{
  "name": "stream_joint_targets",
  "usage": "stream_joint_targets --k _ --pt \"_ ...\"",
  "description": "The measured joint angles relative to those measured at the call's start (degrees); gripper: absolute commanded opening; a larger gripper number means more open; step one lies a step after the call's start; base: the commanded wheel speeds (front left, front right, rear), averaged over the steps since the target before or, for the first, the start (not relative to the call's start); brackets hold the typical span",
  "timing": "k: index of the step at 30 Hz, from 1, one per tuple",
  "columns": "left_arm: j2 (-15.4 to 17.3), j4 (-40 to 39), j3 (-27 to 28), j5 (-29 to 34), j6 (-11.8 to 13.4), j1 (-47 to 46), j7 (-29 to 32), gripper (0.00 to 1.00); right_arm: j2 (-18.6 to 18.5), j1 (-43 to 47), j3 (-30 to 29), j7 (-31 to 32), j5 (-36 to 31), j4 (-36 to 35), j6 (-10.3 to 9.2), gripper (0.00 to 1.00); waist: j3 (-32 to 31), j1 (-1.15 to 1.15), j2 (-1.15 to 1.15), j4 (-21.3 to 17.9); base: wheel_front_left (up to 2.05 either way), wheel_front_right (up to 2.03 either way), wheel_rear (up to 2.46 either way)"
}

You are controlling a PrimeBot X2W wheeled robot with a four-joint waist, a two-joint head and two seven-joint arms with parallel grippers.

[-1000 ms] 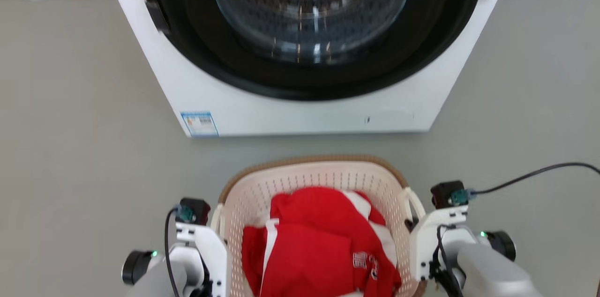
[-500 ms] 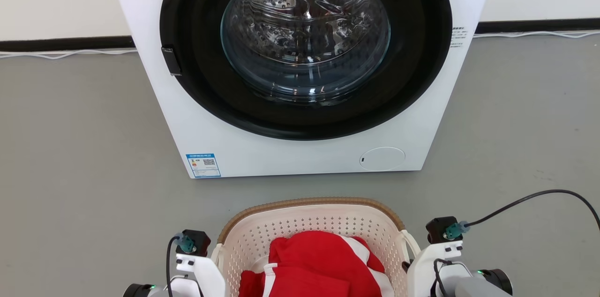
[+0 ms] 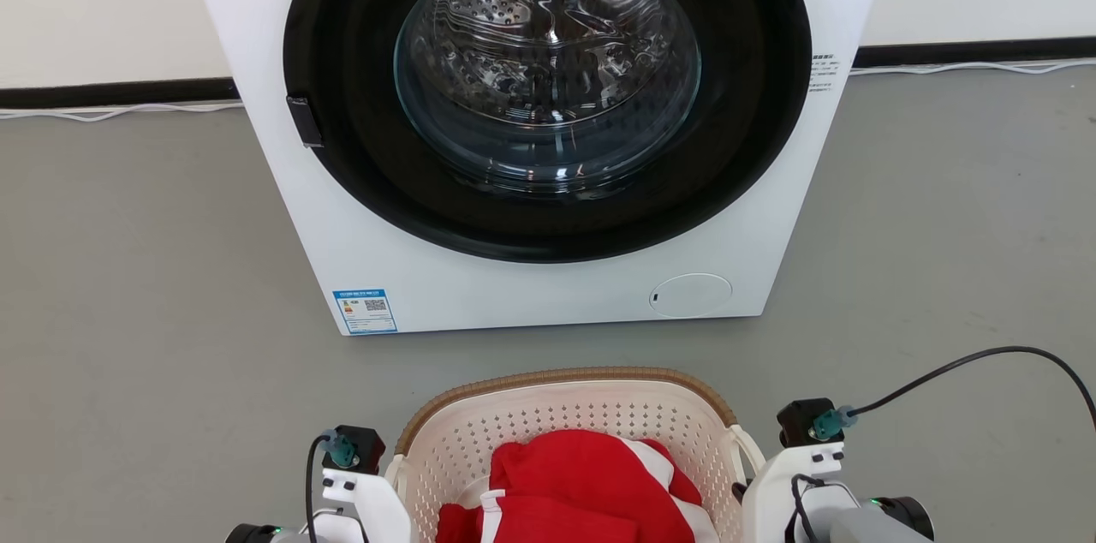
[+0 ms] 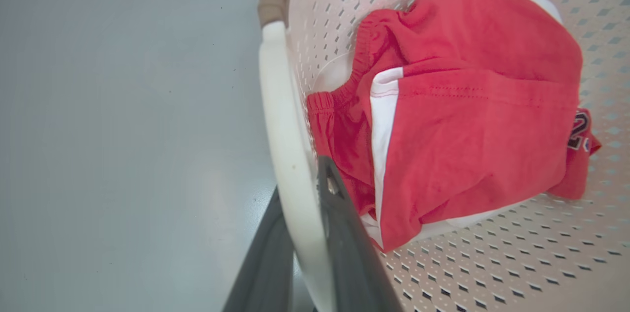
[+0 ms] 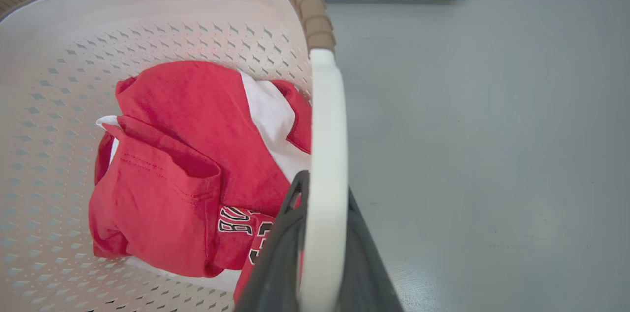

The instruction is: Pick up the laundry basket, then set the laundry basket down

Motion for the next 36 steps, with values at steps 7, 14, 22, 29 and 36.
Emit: stream_joint_targets --k 7,14,22,29,36 --pt "0.12 0.01 -1.74 -1.18 0.0 -0.23 -0.01 0.0 0.0 -0.34 1.41 -0.01 1.63 0.52 0.0 0.0 -0.13 0.0 0.0 -0.06 0.0 0.0 0.0" --pt "0.27 0.15 -3.0 -2.1 0.0 -0.37 -0.01 0.0 0.0 -0.35 2.46 -0.01 2.89 0.52 0.0 0.0 0.03 0.0 0.0 -0.07 0.0 0.0 0.0" --pt "0.46 0.34 -4.63 -3.68 0.0 -0.49 -0.01 0.0 0.0 -0.36 4.08 -0.01 4.78 0.55 0.0 0.0 0.17 0.0 0.0 -0.46 0.0 0.0 0.0" --pt "0.53 0.46 -5.87 -4.52 0.0 -1.35 -0.02 0.0 0.0 -0.56 4.98 -0.01 5.84 0.78 0.0 0.0 0.34 0.0 0.0 -0.84 0.0 0.0 0.0" --pt "0.53 0.66 -6.99 -5.41 0.0 -1.36 -0.02 0.0 0.0 -0.57 6.11 -0.08 6.86 1.03 0.0 0.0 0.48 0.0 0.0 -0.81 0.0 0.0 0.0"
